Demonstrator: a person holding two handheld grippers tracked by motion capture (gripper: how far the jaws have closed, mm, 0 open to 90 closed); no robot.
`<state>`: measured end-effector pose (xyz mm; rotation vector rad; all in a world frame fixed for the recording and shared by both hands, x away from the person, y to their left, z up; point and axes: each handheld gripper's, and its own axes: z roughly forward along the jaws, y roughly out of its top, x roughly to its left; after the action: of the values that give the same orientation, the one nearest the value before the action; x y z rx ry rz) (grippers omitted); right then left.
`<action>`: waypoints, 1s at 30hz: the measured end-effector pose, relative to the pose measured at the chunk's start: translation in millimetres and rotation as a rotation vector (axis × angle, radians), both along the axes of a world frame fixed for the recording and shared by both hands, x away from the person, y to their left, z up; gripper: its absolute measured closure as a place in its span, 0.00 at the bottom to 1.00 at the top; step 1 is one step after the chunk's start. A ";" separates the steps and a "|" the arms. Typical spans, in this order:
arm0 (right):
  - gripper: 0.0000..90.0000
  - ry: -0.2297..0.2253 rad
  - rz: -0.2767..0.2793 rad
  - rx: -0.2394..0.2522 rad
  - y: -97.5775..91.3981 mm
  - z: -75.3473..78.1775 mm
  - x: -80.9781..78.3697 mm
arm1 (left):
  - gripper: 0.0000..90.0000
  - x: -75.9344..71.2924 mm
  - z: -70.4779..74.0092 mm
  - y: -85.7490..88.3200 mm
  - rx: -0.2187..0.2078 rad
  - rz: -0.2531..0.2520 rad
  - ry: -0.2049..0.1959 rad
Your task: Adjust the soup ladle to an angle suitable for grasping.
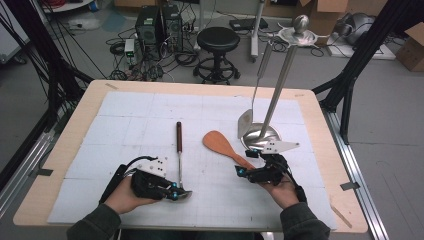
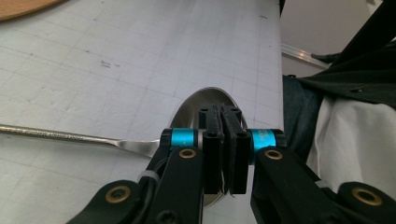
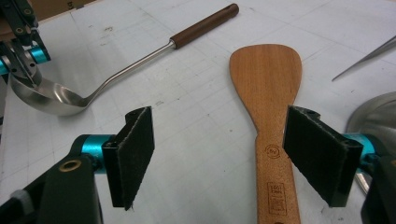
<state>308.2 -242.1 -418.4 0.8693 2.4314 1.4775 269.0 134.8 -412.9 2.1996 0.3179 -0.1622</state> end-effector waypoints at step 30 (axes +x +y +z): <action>0.27 -0.015 0.000 0.008 -1.7 2.1 -1.4 | 0.96 34.2 -11.0 13.4 0.019 0.254 -0.108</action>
<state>306.8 -243.8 -416.3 0.8571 2.4167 1.4891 303.3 148.2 -423.9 2.1553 0.5353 0.0997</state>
